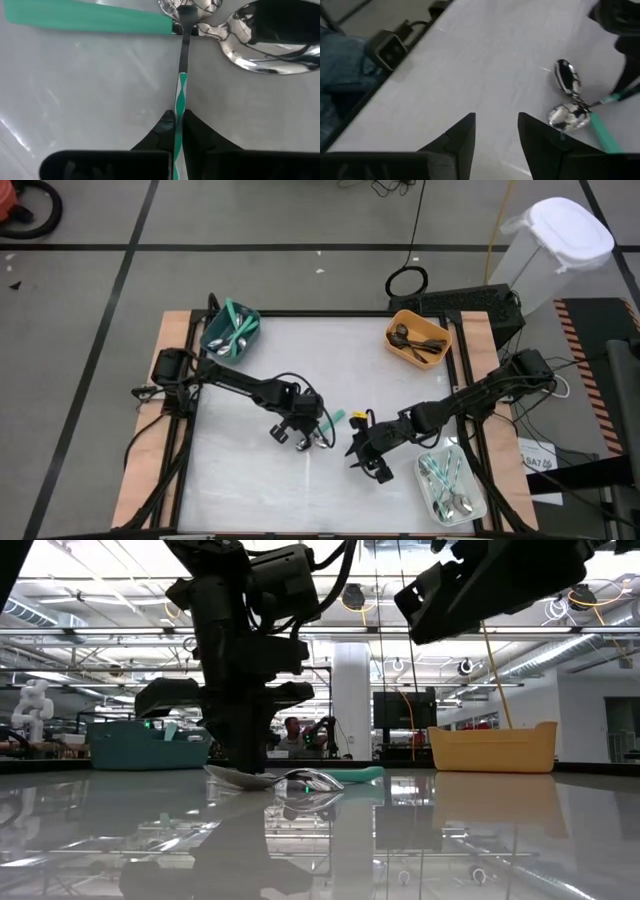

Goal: Sort silverware by color (type)
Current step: Put the patterned green spoon into the white bin

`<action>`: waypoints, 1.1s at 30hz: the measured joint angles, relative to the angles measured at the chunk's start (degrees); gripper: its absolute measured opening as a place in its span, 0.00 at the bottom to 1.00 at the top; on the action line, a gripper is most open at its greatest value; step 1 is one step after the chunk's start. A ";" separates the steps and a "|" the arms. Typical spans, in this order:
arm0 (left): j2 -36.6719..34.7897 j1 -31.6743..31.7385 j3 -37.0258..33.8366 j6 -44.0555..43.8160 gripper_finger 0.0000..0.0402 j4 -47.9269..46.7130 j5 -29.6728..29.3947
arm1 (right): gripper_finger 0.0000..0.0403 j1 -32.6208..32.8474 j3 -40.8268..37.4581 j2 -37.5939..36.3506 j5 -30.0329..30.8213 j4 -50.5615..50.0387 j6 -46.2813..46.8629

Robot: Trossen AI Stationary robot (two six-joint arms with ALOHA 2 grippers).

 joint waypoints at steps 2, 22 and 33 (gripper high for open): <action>-0.85 -0.18 -0.07 -2.50 0.03 0.26 -0.08 | 0.35 0.12 0.00 -0.68 1.49 -1.39 -0.07; -15.52 -11.22 -0.05 -20.82 0.02 21.39 -2.05 | 0.35 12.01 0.02 -13.42 24.89 -12.85 0.66; -14.36 -18.35 -0.04 -22.11 0.02 40.47 -13.86 | 0.35 12.44 -8.44 -13.40 31.09 9.04 -4.32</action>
